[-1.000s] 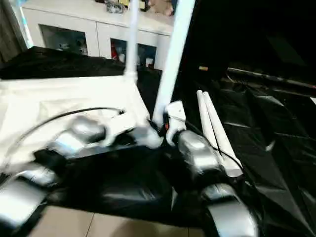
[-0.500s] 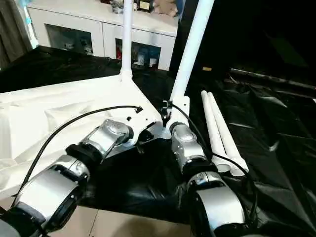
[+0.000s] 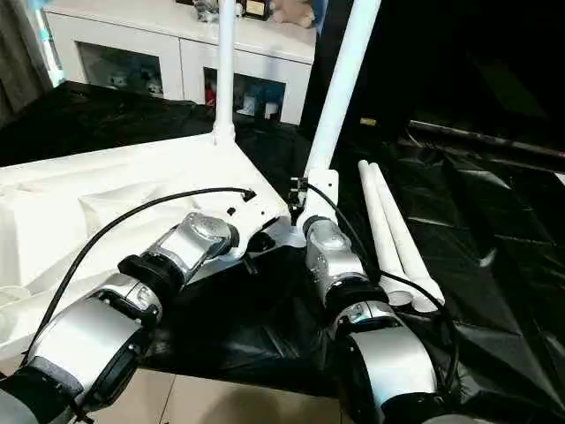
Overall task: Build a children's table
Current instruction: Insert table leg to table base
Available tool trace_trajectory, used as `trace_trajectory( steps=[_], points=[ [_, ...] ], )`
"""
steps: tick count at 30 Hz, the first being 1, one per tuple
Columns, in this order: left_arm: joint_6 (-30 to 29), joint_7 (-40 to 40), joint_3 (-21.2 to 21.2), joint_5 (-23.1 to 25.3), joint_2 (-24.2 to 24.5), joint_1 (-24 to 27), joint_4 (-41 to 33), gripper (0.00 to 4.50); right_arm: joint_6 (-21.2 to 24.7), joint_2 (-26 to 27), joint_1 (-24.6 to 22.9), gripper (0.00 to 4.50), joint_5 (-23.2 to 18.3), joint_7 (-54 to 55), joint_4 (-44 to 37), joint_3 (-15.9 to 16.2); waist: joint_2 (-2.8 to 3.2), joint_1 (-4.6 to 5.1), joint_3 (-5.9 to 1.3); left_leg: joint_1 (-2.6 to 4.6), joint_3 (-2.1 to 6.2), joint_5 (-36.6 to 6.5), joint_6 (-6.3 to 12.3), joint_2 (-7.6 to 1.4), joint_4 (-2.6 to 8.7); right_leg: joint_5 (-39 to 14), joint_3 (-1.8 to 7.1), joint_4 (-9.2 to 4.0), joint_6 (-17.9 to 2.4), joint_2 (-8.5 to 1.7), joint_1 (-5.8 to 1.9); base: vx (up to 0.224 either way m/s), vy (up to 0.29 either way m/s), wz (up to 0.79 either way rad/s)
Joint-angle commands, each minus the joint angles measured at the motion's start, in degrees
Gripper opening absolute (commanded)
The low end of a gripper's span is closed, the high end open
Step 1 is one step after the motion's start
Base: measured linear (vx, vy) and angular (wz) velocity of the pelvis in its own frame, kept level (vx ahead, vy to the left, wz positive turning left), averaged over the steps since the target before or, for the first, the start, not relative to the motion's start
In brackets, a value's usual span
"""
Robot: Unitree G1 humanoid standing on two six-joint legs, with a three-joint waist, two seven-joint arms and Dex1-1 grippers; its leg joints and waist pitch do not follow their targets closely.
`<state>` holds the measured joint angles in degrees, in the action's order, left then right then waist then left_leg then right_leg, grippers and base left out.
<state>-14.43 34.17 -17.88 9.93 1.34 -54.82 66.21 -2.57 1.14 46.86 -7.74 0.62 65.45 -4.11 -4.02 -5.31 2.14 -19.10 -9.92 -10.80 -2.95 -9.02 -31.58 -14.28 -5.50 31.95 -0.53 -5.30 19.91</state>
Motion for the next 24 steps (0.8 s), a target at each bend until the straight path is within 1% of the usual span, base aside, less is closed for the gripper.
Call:
trace_trajectory(
  steps=[1,2,4,5,6,7,8,9,10,11,12,13,14,15,17,18,19,20,21,22,23,24],
  points=[
    [-0.73,-2.72,0.16,1.75,0.77,-0.76,2.23,0.00,5.78,1.86,-4.23,2.25,1.31,-1.82,7.15,0.82,1.03,0.57,-0.62,2.02,3.73,-40.39,-3.51,-4.91,5.45,-36.43,3.03,-6.85,-2.05,-6.08,2.38,0.000,0.000,0.00],
    [-0.58,-2.60,0.13,1.78,0.81,-0.80,2.34,0.00,5.76,1.82,-4.13,2.60,1.17,-2.04,7.14,0.45,1.13,0.56,-0.58,2.09,3.75,-40.67,-3.45,-4.88,5.43,-36.97,3.00,-6.96,-1.88,-6.09,2.45,0.000,0.000,0.00],
    [-0.17,-2.26,0.12,1.85,0.95,-0.95,2.51,0.00,5.60,1.63,-3.77,2.60,0.73,-2.59,7.04,-0.22,1.17,0.66,-0.54,2.10,3.84,-41.27,-3.54,-4.89,5.47,-37.48,2.87,-7.01,-1.61,-6.03,2.47,0.000,0.000,0.00],
    [-0.05,-2.20,0.14,1.86,0.97,-1.00,2.58,0.00,5.51,1.57,-3.67,2.62,0.77,-2.61,7.10,-0.22,1.31,0.92,-0.62,1.82,4.07,-41.91,-3.81,-4.92,5.68,-37.13,2.78,-6.83,-1.67,-5.95,2.19,0.000,0.000,0.00],
    [0.02,-2.14,0.16,1.87,1.02,-1.07,2.62,0.00,5.38,1.52,-3.56,2.72,0.86,-2.72,7.15,-0.18,1.27,1.18,-0.60,1.24,4.32,-41.97,-4.14,-5.00,6.03,-36.14,2.43,-6.65,-1.57,-5.94,1.60,0.000,0.000,0.00],
    [0.17,-2.02,0.14,1.88,1.05,-1.11,2.61,0.00,5.20,1.47,-3.42,2.87,0.85,-2.85,7.09,-0.27,1.38,1.15,-0.61,1.08,4.44,-42.30,-4.28,-5.05,6.26,-35.71,2.27,-6.56,-1.54,-5.86,1.29,0.000,0.000,0.00],
    [0.25,-1.95,0.13,1.89,1.07,-1.13,2.60,0.00,5.10,1.44,-3.34,3.01,0.84,-2.93,7.06,-0.31,1.45,1.11,-0.72,1.51,4.15,-42.74,-4.38,-5.03,6.25,-34.15,2.31,-6.58,-1.82,-5.72,1.57,0.000,0.000,0.00],
    [0.73,-1.63,0.05,1.93,1.15,-1.17,2.53,0.00,4.68,1.39,-3.08,3.08,0.76,-3.48,6.89,-0.54,1.45,1.04,-0.76,1.62,4.07,-42.09,-4.19,-5.01,6.28,-33.24,2.40,-6.73,-2.21,-5.90,1.54,0.000,0.000,0.00],
    [0.92,-1.43,0.05,1.90,1.17,-1.18,2.47,0.00,4.34,1.41,-2.93,3.20,0.56,-3.90,6.74,-0.74,1.51,1.04,-0.64,1.64,4.03,-42.09,-4.15,-5.03,6.33,-33.19,2.39,-6.85,-2.29,-5.93,1.64,0.000,0.000,0.00],
    [1.08,-1.25,0.03,1.90,1.18,-1.19,2.41,0.00,4.14,1.38,-2.80,3.20,0.55,-4.21,6.63,-0.85,1.47,1.12,-0.53,1.70,4.03,-42.44,-4.03,-5.05,6.33,-33.57,2.23,-7.01,-2.29,-5.95,1.68,0.000,0.000,0.00],
    [1.38,-0.85,-0.04,1.90,1.24,-1.20,2.25,0.00,3.47,1.32,-2.48,3.33,0.55,-5.13,6.27,-0.95,1.46,1.11,-0.50,1.90,4.00,-42.80,-4.02,-5.05,6.28,-33.73,2.06,-7.16,-2.25,-5.95,1.72,0.000,0.000,0.00],
    [1.42,-0.81,-0.04,1.91,1.24,-1.21,2.25,0.00,3.39,1.31,-2.44,3.53,0.59,-5.25,6.24,-0.97,1.53,1.13,-0.46,1.91,4.00,-43.00,-4.05,-5.07,6.33,-33.65,1.96,-7.16,-2.25,-5.92,1.68,0.000,0.000,0.00],
    [1.51,-0.74,-0.03,1.94,1.26,-1.23,2.27,0.00,3.20,1.30,-2.35,3.56,0.67,-5.54,6.18,-1.02,1.68,1.19,-0.42,1.97,3.97,-43.55,-4.19,-5.12,6.48,-32.92,1.68,-7.15,-2.31,-5.76,1.52,0.000,0.000,0.00],
    [2.33,-0.35,-0.21,2.08,1.40,-1.17,2.09,0.00,2.78,1.12,-2.17,3.59,0.93,-6.29,5.84,-0.85,1.91,1.21,-0.43,1.71,3.97,-43.71,-4.28,-5.22,6.83,-31.49,1.63,-6.88,-2.58,-5.70,1.12,0.000,0.000,0.00],
    [3.97,1.01,-0.51,2.24,1.92,-0.91,1.45,0.00,1.71,0.42,-2.03,3.82,1.65,-8.26,4.64,-0.17,1.79,1.19,-0.16,1.65,3.83,-44.27,-4.08,-5.23,7.05,-31.37,1.18,-6.96,-2.40,-5.61,0.97,0.000,0.000,0.00],
    [5.17,2.42,-0.80,2.33,2.50,-0.56,0.77,0.00,1.02,-0.47,-2.26,3.94,2.25,-9.91,3.10,0.71,1.90,0.98,-0.13,1.97,3.55,-43.28,-3.62,-5.15,6.77,-32.36,1.39,-7.25,-2.33,-6.00,1.20,0.000,0.000,0.00],
    [5.17,2.42,-0.80,2.33,2.50,-0.56,0.77,0.00,1.02,-0.47,-2.26,4.01,2.25,-9.91,3.10,0.71,1.87,0.94,-0.07,2.13,3.47,-42.52,-3.39,-5.11,6.63,-33.16,1.48,-7.54,-2.39,-6.21,1.35,0.000,0.000,0.00],
    [7.05,4.03,-1.30,2.51,3.17,-0.06,-0.12,0.00,0.69,-1.39,-2.63,4.05,2.79,-11.26,1.66,1.42,1.93,0.86,-0.01,2.00,3.62,-40.36,-2.98,-5.11,6.30,-34.25,1.45,-7.89,-2.37,-6.78,1.13,0.000,0.000,0.00],
    [7.87,5.11,-1.46,2.44,3.60,0.31,-0.86,0.00,0.75,-2.13,-3.07,4.11,3.08,-12.37,0.35,1.90,1.85,0.70,0.11,1.65,3.55,-37.94,-2.34,-5.16,6.24,-34.61,1.60,-8.10,-2.16,-6.96,0.84,0.000,0.000,0.00],
    [8.00,5.76,-1.48,2.31,3.95,0.58,-1.51,0.00,0.85,-2.81,-3.64,4.26,3.28,-13.73,-1.13,2.30,1.65,0.66,-0.06,1.45,3.50,-36.37,-2.20,-5.27,6.19,-34.06,1.82,-7.85,-2.44,-7.14,0.67,0.000,0.000,0.00],
    [8.72,6.84,-1.65,2.21,4.42,1.02,-2.40,0.00,1.21,-3.56,-4.40,4.38,3.34,-14.94,-2.98,2.61,1.61,0.15,-0.56,0.83,3.38,-31.03,-1.99,-5.61,6.27,-29.73,2.76,-6.90,-3.82,-7.51,0.29,0.000,0.000,0.00],
    [8.94,8.58,-1.77,1.92,5.15,1.76,-3.80,0.00,2.36,-5.01,-6.07,4.38,3.16,-17.40,-6.83,3.15,1.78,-0.24,-1.05,0.32,2.92,-23.87,-1.91,-5.98,6.14,-20.90,3.45,-5.90,-6.20,-7.44,0.28,0.000,0.000,0.00]
  ],
)
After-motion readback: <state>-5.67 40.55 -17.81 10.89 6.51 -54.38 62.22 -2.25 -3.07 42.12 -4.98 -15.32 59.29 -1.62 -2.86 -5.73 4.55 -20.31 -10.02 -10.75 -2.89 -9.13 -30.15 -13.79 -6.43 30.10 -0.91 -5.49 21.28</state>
